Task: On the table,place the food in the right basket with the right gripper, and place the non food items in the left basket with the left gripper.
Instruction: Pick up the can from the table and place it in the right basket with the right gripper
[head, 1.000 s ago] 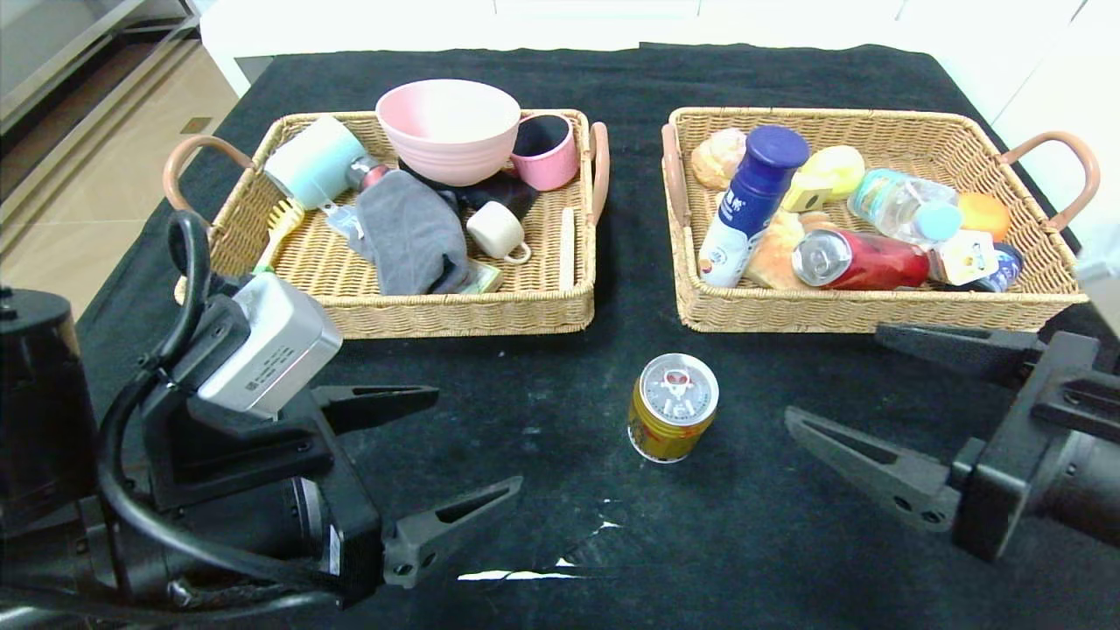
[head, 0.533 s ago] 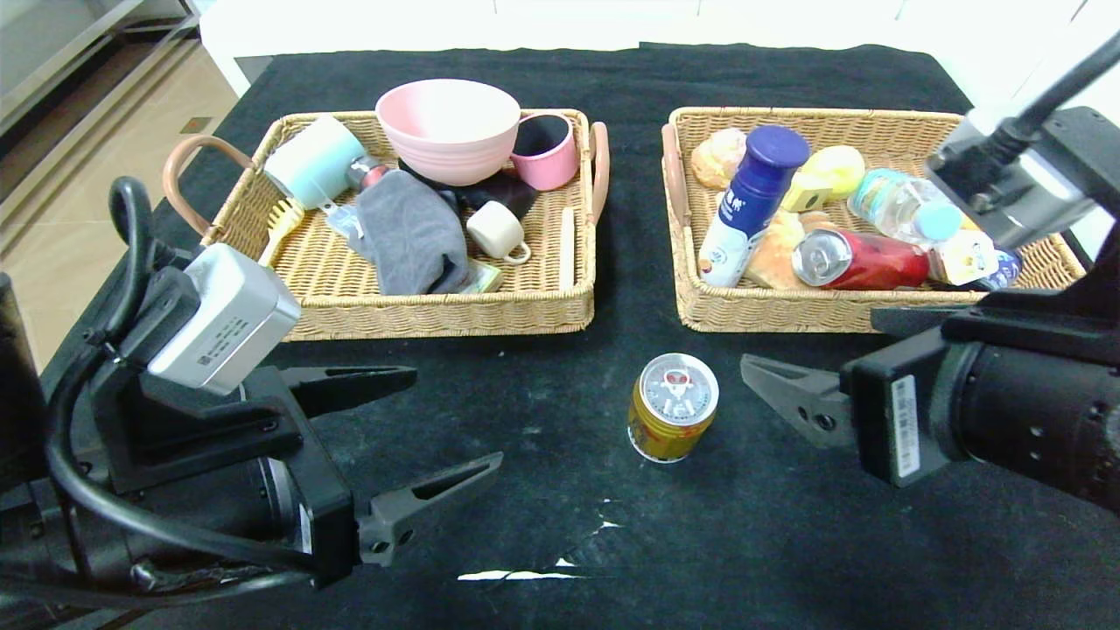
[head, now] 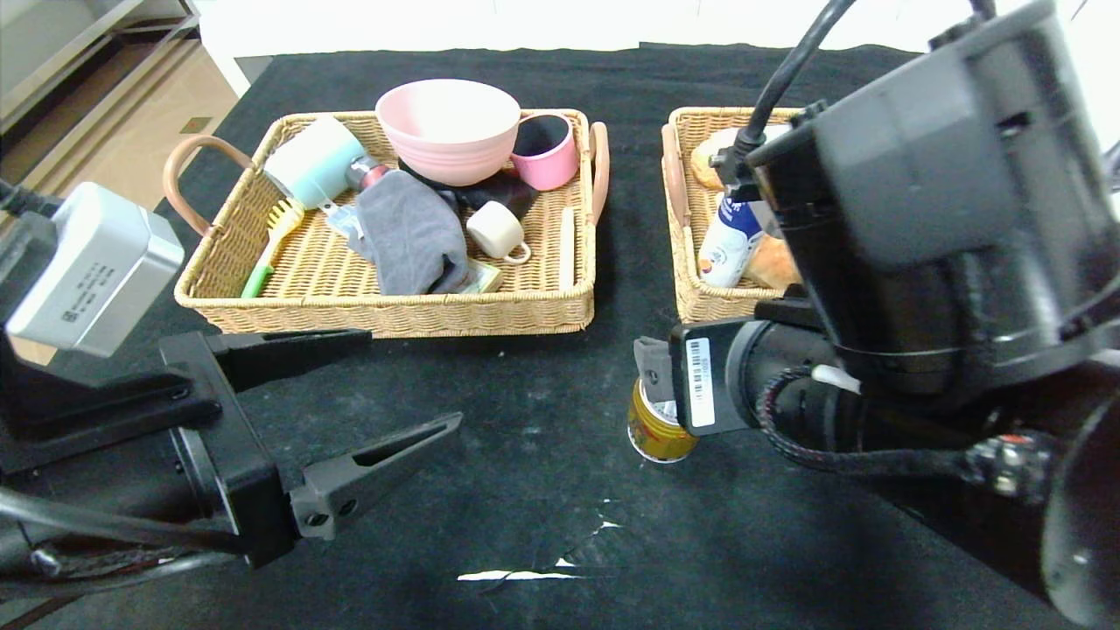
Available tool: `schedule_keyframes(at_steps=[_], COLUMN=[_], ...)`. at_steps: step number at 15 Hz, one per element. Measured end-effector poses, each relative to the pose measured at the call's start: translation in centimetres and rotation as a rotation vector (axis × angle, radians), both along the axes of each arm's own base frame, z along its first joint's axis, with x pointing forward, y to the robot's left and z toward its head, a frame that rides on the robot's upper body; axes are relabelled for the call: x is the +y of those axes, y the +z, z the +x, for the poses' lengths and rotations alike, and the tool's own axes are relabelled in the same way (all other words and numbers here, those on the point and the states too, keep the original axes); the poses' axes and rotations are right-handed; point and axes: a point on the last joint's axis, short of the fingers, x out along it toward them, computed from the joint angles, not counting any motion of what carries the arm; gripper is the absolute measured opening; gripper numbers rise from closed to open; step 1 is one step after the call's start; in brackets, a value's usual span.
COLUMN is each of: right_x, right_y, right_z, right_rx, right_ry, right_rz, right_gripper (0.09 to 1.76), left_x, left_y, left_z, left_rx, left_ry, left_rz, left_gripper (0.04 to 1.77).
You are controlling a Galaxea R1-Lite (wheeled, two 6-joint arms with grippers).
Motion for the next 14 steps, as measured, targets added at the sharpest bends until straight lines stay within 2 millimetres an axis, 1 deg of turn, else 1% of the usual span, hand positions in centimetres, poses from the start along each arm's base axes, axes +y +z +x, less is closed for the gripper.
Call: schedule_keyframes(at_steps=[2,5,9,14], right_x=[1.1,2.0,2.3,2.6], right_y=[-0.5,-1.9,-3.7,-5.0], right_z=[0.8,2.2,4.2,5.1], right_rx=[0.003,0.023,0.055,0.079], right_ry=[-0.021,-0.055,-0.118,-0.144], right_rz=[0.006,-0.004,-0.006,-0.009], right_gripper=[1.71,1.71,1.71,1.71], left_x=[0.2,0.3,0.4,0.4], left_y=[0.2,0.5,0.7,0.7], left_z=[-0.2,-0.5,-0.7,-0.7], left_rx=[-0.011,-0.024,-0.033,-0.033], left_ry=[0.001,0.001,0.002,0.002], left_rz=[-0.006,-0.016,-0.021,-0.021], left_gripper=[1.72,1.72,1.72,1.72])
